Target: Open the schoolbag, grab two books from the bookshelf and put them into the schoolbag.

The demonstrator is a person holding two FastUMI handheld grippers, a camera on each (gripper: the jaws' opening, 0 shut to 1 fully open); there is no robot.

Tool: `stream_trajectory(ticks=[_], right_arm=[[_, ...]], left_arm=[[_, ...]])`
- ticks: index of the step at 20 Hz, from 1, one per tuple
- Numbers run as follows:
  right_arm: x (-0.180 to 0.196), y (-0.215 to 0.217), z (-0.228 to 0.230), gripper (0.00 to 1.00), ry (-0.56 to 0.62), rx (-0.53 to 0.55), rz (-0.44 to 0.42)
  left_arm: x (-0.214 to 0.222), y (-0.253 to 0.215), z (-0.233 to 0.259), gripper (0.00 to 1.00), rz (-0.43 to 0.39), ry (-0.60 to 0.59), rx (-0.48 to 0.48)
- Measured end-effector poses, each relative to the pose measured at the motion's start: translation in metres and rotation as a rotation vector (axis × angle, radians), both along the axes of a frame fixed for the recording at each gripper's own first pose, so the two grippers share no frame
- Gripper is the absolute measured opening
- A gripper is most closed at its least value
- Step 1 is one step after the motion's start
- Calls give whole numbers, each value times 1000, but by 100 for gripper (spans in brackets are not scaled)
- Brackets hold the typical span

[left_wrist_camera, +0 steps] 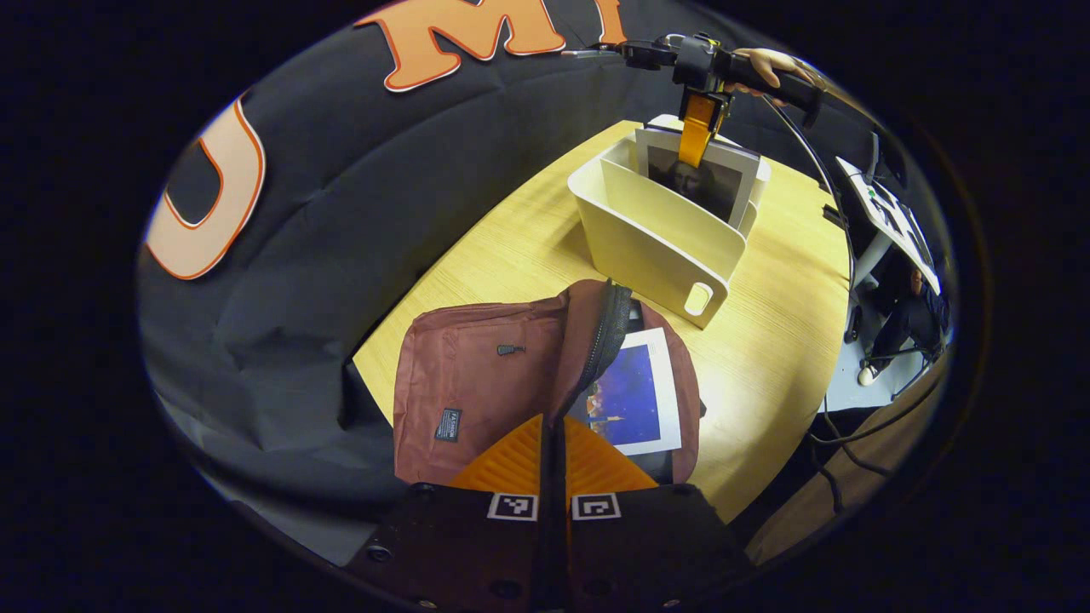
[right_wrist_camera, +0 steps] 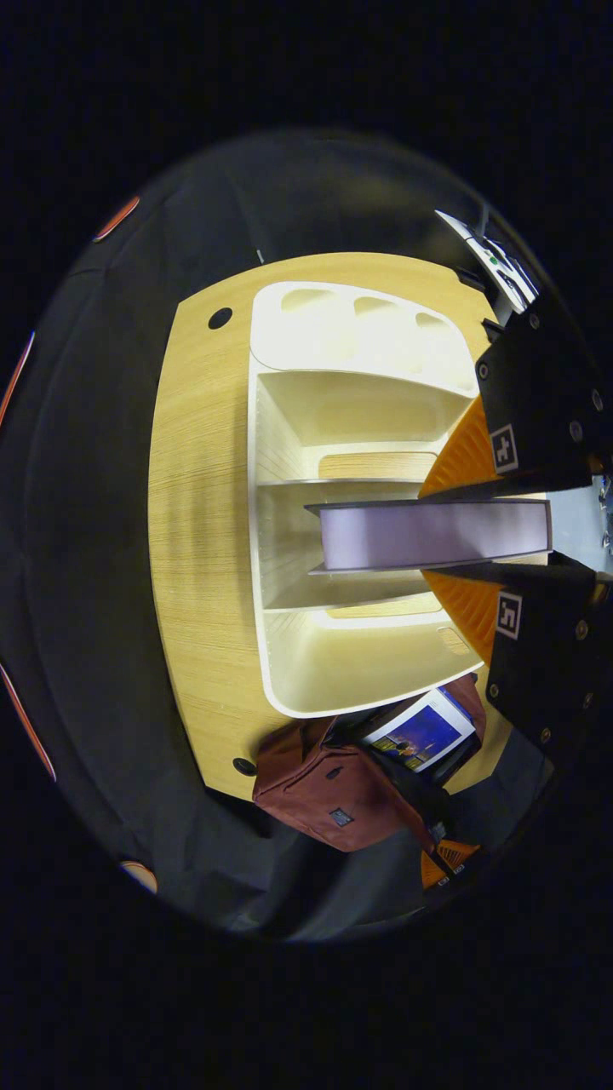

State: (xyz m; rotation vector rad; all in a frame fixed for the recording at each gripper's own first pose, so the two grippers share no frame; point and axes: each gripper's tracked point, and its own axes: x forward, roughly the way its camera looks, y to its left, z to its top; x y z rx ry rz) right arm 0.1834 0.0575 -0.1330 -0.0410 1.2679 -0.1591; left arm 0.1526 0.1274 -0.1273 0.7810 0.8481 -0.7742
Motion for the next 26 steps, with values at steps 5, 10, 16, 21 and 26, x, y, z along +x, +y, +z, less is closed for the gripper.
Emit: stream_trajectory(ticks=[5, 10, 16, 21, 26], right_arm=[[-4, 3, 15, 30, -22, 4, -10], [-12, 4, 79, 30, -130, -2, -1], [-47, 19, 173, 30, -297, 42, 16], [-95, 61, 201, 30, -392, 215, 31], [-131, 98, 165, 30, -414, 359, 36]], left_arm=[[0, 1, -2, 1, 5, 5, -5], [-1, 1, -2, 1, -1, 2, -9], [0, 3, -5, 1, -11, 14, -13], [6, 8, -4, 1, -3, 6, -12], [8, 10, 0, 1, -17, -21, 7]])
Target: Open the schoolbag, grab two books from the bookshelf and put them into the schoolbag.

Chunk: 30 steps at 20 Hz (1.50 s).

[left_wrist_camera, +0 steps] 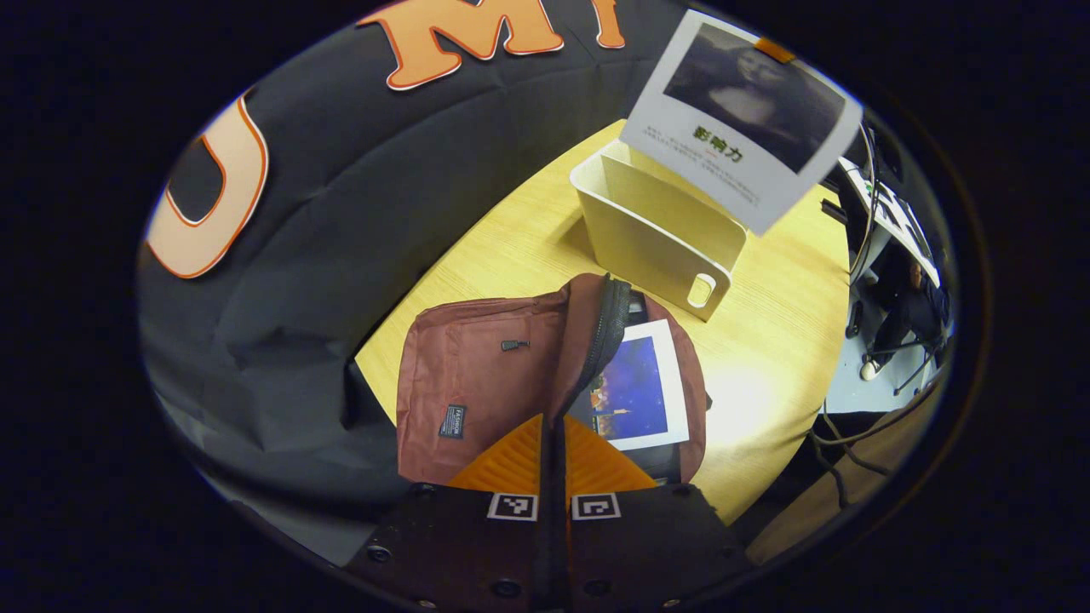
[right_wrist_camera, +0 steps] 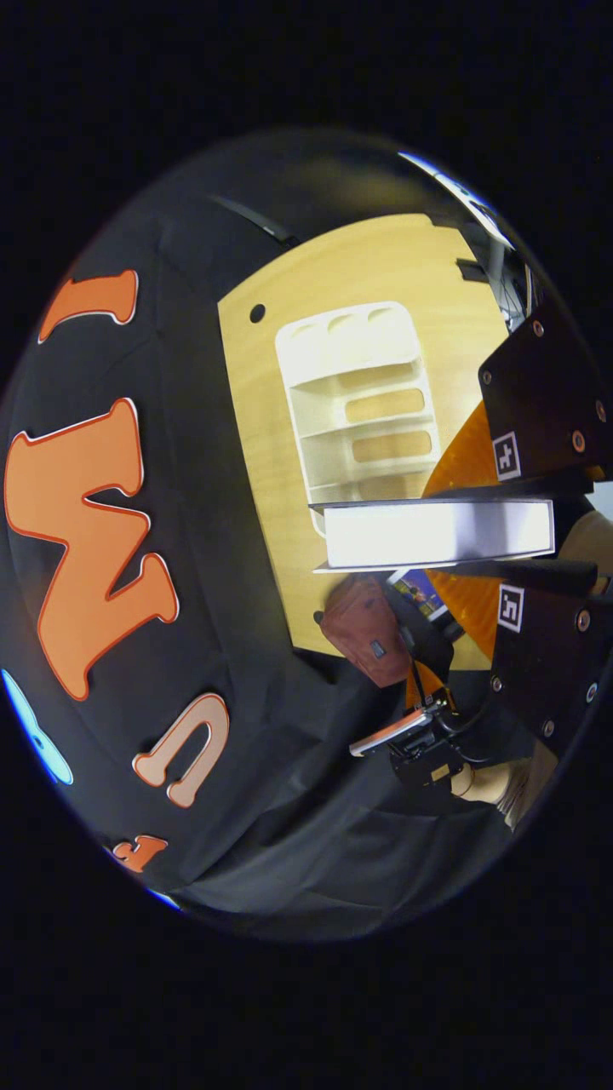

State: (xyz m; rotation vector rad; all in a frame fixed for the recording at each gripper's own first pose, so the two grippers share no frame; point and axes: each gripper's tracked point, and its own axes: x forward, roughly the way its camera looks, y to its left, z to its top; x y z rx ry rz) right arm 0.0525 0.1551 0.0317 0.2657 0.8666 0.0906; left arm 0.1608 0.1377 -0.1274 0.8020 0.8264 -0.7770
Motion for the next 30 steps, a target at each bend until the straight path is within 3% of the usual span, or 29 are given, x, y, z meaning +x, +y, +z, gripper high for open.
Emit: stream_trajectory(ticks=[5, 11, 16, 24, 30], right_arm=[[-16, 26, -77, 30, 69, 199, -29], [0, 67, -151, 29, 88, 421, -98], [28, 100, -201, 30, 84, 490, -154], [68, 137, -235, 30, -24, 644, -269], [101, 161, -242, 30, -87, 647, -327]], left_arm=[[0, -1, 9, 1, -17, -14, 13], [1, 0, 20, 1, -24, -27, 21], [-1, -4, 30, 1, -26, -39, 29], [-8, -14, 41, 1, -53, -44, 39], [-15, -27, 43, 1, -102, -57, 53]])
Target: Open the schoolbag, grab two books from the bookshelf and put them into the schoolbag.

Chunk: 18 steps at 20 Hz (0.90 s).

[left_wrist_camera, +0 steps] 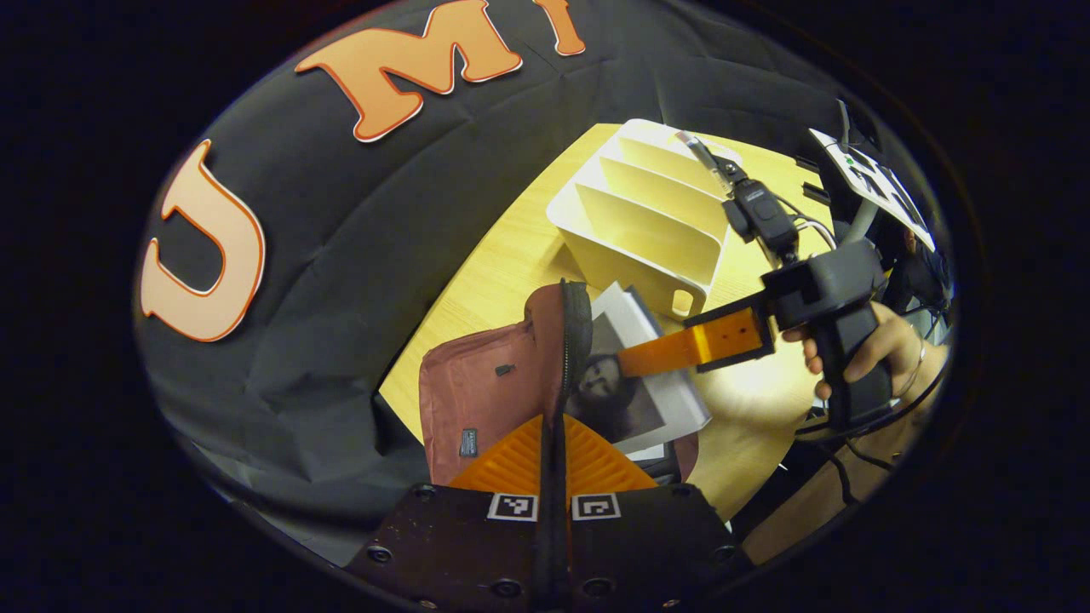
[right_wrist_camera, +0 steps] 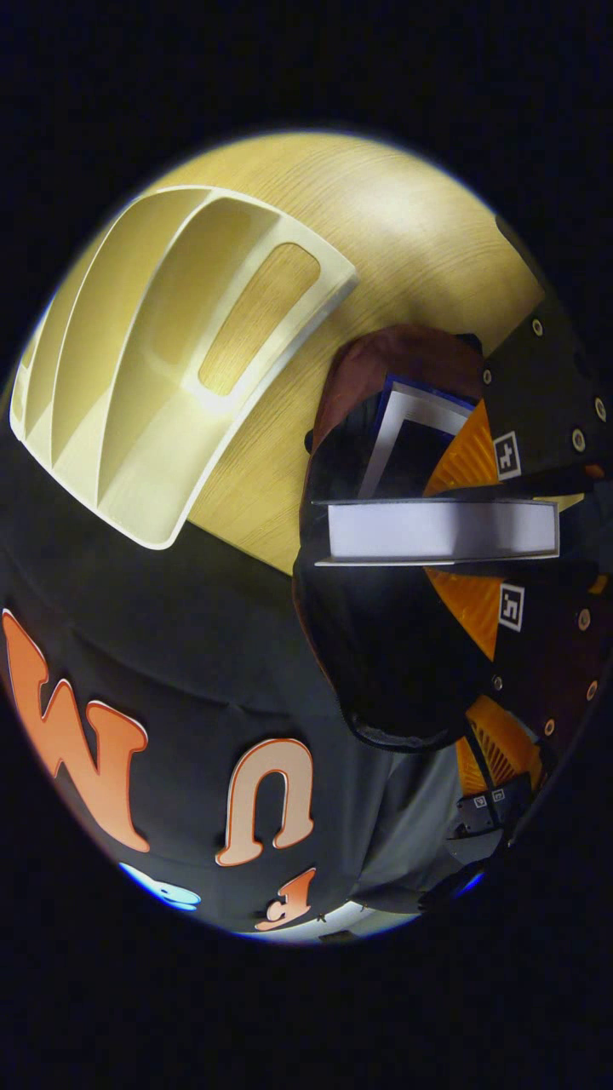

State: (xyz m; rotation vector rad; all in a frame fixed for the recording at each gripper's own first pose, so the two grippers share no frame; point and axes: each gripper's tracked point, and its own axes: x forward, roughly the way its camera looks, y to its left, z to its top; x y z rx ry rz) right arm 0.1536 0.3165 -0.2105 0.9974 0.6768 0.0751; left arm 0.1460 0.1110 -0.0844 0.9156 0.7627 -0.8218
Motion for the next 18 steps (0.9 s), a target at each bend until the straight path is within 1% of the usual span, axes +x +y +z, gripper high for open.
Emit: stream_trajectory(ticks=[4, 5, 6, 8, 9, 10, 13, 14, 15, 18], right_arm=[[17, 19, -8, 30, 8, -11, -8], [19, 23, -11, 19, 18, -24, 1], [18, 26, -16, 32, 41, -45, 18], [8, 21, -30, 40, 107, -106, 55], [5, 17, -38, 48, 139, -133, 62], [-1, 13, -42, 51, 168, -142, 74], [-16, 4, -48, 87, 222, -179, 123], [-19, -1, -46, 90, 227, -192, 131], [-22, -9, -43, 96, 227, -205, 131], [-27, -38, -28, 98, 207, -236, 104]], left_arm=[[2, -7, -5, 1, -2, 4, -4], [1, -5, 1, 1, -6, -5, 6], [3, -4, -1, 1, -4, -9, 13], [4, 0, -5, 1, 9, 6, 11], [4, 4, -8, 1, 16, 12, 14], [4, 8, -10, 1, 22, 17, 16], [2, 8, -17, 1, 19, 28, 14], [3, 5, -17, 1, 16, 30, 13], [5, 1, -18, 1, 15, 33, 11], [5, 1, -22, 1, 23, 43, 2]])
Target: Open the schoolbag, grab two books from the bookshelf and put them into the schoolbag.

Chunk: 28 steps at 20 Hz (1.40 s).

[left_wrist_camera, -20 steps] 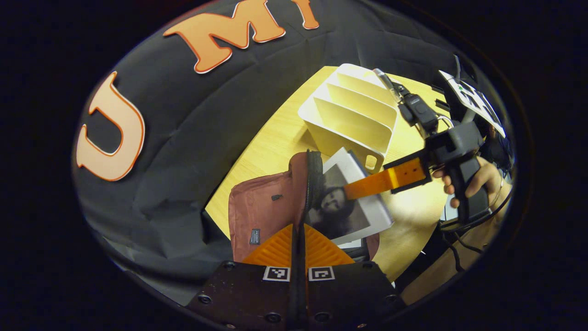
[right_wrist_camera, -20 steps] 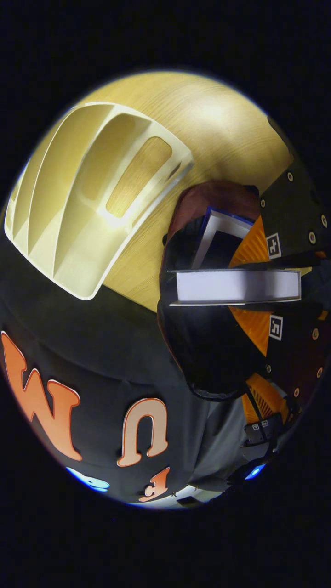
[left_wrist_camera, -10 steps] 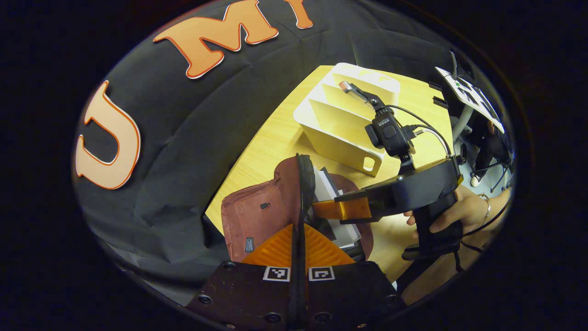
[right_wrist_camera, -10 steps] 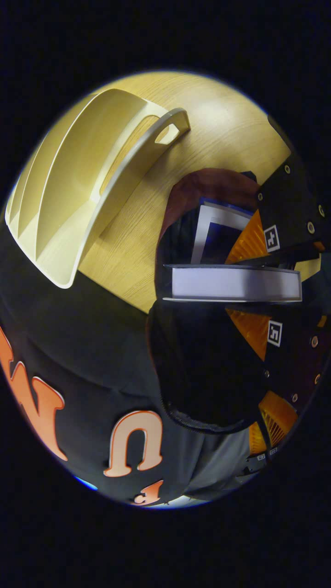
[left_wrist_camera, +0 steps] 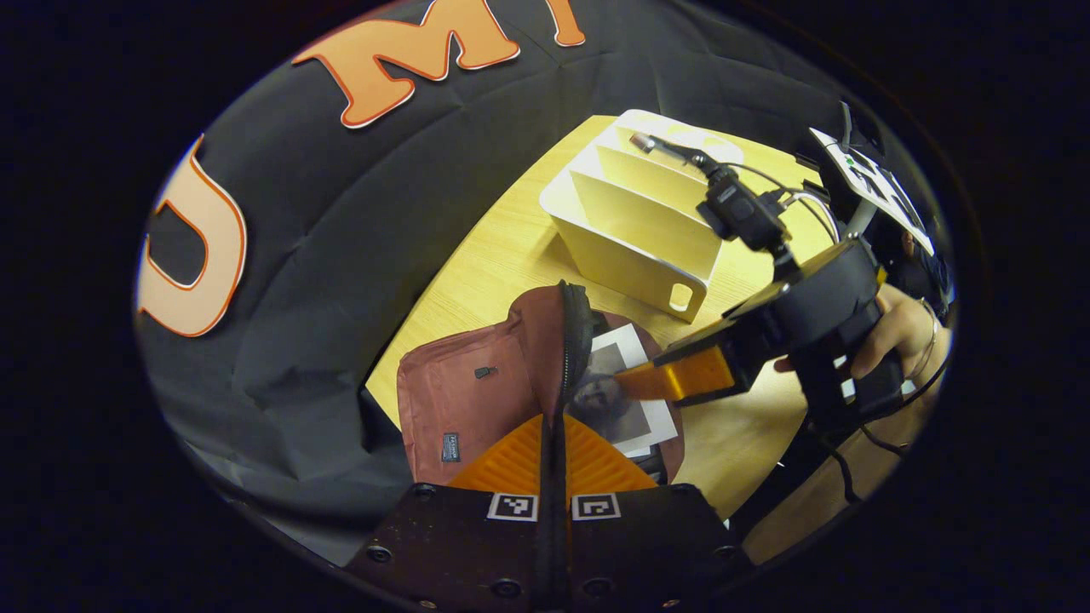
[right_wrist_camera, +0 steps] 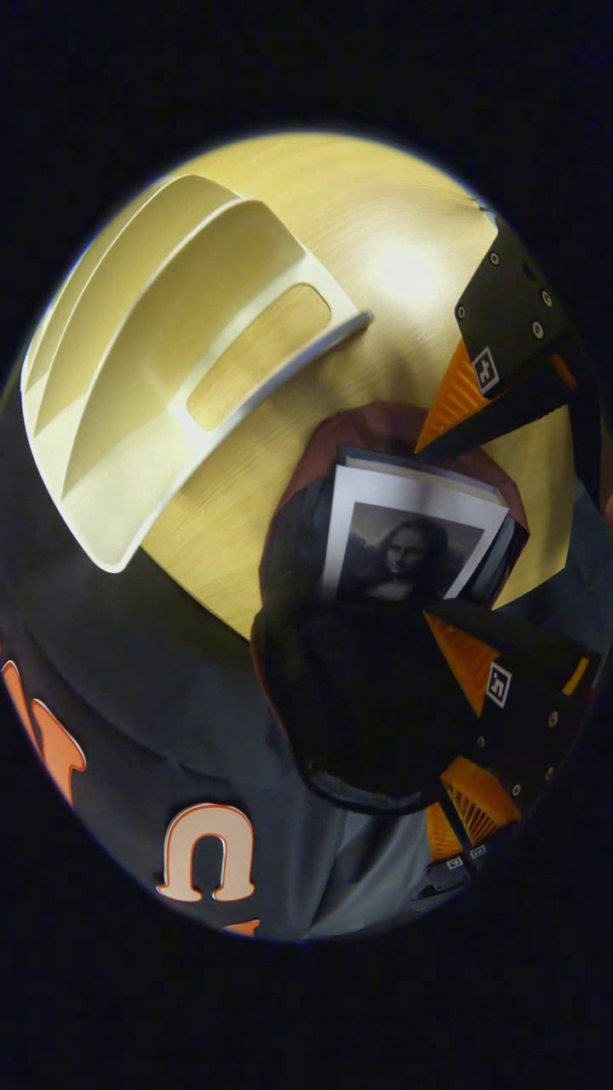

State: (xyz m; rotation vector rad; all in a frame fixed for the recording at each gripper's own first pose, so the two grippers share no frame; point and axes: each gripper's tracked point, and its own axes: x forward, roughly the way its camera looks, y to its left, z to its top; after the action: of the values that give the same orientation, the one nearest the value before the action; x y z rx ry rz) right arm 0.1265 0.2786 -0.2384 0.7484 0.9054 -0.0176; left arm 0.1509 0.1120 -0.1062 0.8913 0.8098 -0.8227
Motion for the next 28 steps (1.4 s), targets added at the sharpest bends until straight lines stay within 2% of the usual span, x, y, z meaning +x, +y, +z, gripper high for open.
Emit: stream_trajectory(ticks=[7, 10, 11, 12, 14, 15, 17, 18, 20, 23, 25, 28], right_arm=[[-38, -96, 28, 98, -24, -64, -57], [-52, -134, 33, 98, 0, -82, -68], [-53, -144, 34, 98, 10, -83, -63], [-56, -152, 35, 98, 20, -85, -54], [-63, -167, 37, 98, 39, -88, -23], [-67, -175, 38, 98, 50, -95, -6], [-75, -192, 40, 98, 65, -110, 24], [-75, -200, 42, 97, 70, -117, 41], [-80, -217, 45, 97, 82, -137, 74], [-88, -244, 56, 98, 75, -185, 134], [-85, -257, 74, 98, 21, -242, 176], [-72, -275, 120, 98, -128, -366, 221]], left_arm=[[-16, 0, -17, 1, 59, 30, -15], [-25, 1, -24, 1, 132, 45, -28], [-27, 1, -23, 7, 163, 46, -30], [-29, 1, -29, 2, 191, 45, -34], [-44, -5, -40, 10, 238, 78, -55], [-53, -7, -49, 31, 264, 104, -54], [-66, -12, -64, 35, 319, 126, -55], [-75, -14, -72, 49, 349, 141, -58], [-88, -20, -86, 69, 412, 143, -65], [-100, -44, -90, 100, 507, 118, -128], [-105, -70, -79, 97, 559, 60, -213], [-95, -97, -47, 99, 628, -62, -343]])
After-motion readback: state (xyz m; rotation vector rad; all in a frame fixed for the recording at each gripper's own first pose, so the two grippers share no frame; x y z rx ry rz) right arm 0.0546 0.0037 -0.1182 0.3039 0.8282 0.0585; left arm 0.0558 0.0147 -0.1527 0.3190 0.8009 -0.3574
